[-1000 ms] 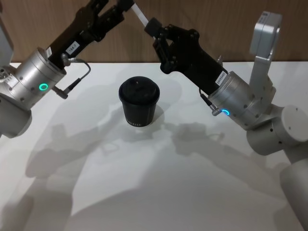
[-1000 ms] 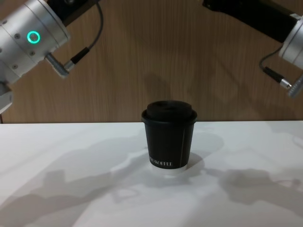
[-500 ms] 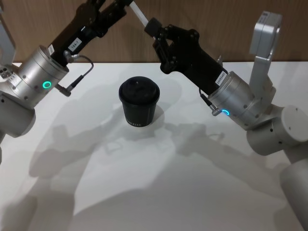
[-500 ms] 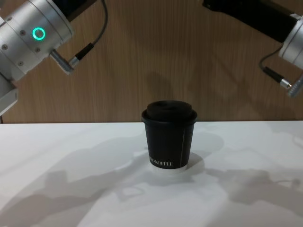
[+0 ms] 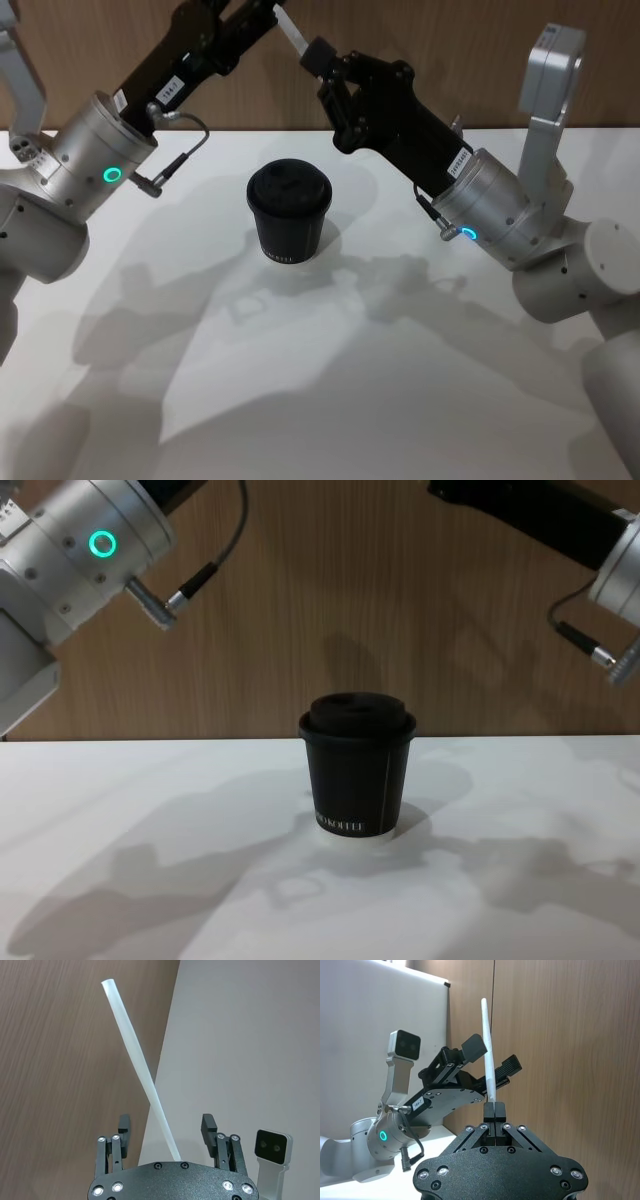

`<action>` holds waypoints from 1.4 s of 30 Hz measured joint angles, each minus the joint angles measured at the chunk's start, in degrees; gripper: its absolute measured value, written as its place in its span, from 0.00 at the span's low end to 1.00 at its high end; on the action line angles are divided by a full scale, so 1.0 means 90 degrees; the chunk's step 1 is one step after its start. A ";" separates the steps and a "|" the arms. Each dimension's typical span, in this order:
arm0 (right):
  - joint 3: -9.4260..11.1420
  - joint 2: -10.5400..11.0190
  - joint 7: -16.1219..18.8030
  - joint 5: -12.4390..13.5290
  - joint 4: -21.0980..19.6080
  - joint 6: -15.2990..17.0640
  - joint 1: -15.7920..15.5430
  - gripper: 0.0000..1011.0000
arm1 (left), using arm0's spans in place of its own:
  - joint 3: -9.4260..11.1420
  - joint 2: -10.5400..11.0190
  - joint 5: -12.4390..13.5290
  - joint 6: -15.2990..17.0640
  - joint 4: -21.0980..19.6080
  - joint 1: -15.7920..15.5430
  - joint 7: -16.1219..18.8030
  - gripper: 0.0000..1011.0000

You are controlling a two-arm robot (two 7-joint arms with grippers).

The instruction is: Pick up the straw with one hand, pass it to the other hand, and insert it into the cup.

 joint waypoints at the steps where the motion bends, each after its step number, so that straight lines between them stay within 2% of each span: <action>1: 0.0000 0.0000 0.0000 0.0000 0.0000 0.0000 0.0000 0.01 | 0.0012 -0.0007 0.0003 -0.0023 -0.0002 -0.0006 0.0000 0.87; 5: 0.0000 0.0000 0.0000 0.0000 0.0000 0.0000 0.0000 0.01 | 0.0033 -0.0022 0.0009 -0.0080 -0.0010 -0.0010 0.0008 0.78; 6: 0.0000 0.0000 0.0000 0.0000 0.0000 0.0000 0.0000 0.01 | 0.0041 -0.0027 0.0011 -0.0100 -0.0013 -0.0011 0.0014 0.71; 9: 0.0000 0.0000 0.0000 0.0000 0.0000 0.0000 0.0000 0.01 | 0.0050 -0.0032 0.0013 -0.0124 -0.0015 -0.0012 0.0023 0.65; 13: 0.0000 0.0000 0.0000 0.0000 0.0000 0.0000 0.0000 0.01 | 0.0064 -0.0040 0.0016 -0.0162 -0.0019 -0.0015 0.0036 0.50; 16: 0.0000 0.0000 0.0000 0.0000 0.0000 0.0000 0.0000 0.01 | 0.0069 -0.0044 0.0017 -0.0176 -0.0020 -0.0016 0.0043 0.44; 18: 0.0000 0.0000 0.0000 0.0000 0.0000 0.0000 0.0000 0.01 | 0.0073 -0.0047 0.0018 -0.0188 -0.0022 -0.0017 0.0047 0.32; 21: 0.0000 0.0000 0.0000 0.0000 0.0000 0.0000 0.0000 0.01 | 0.0077 -0.0050 0.0020 -0.0198 -0.0024 -0.0019 0.0053 0.27; 22: 0.0000 0.0000 0.0000 0.0000 0.0000 0.0000 0.0000 0.01 | 0.0079 -0.0050 0.0021 -0.0202 -0.0025 -0.0020 0.0054 0.21; 25: 0.0000 0.0000 0.0001 0.0000 0.0000 0.0000 0.0000 0.01 | 0.0082 -0.0052 0.0023 -0.0214 -0.0028 -0.0021 0.0056 0.11; 29: 0.0000 0.0000 0.0001 0.0000 0.0000 0.0000 0.0000 0.01 | 0.0085 -0.0056 0.0025 -0.0221 -0.0029 -0.0022 0.0056 0.06; 31: 0.0000 0.0000 0.0000 0.0000 0.0000 0.0000 0.0000 0.04 | 0.0086 -0.0056 0.0025 -0.0224 -0.0029 -0.0022 0.0057 0.04; 32: 0.0000 0.0000 0.0000 0.0000 0.0000 0.0000 0.0000 0.08 | 0.0087 -0.0057 0.0025 -0.0225 -0.0029 -0.0022 0.0058 0.03; 36: 0.0000 0.0000 0.0000 0.0000 0.0000 0.0000 0.0000 0.15 | 0.0089 -0.0058 0.0025 -0.0229 -0.0029 -0.0022 0.0061 0.02; 37: 0.0000 0.0000 0.0000 0.0000 0.0000 0.0000 0.0000 0.21 | 0.0089 -0.0059 0.0025 -0.0229 -0.0029 -0.0022 0.0062 0.01; 42: 0.0000 0.0000 0.0000 0.0000 0.0000 0.0000 0.0000 0.34 | 0.0092 -0.0061 0.0025 -0.0233 -0.0030 -0.0021 0.0066 0.01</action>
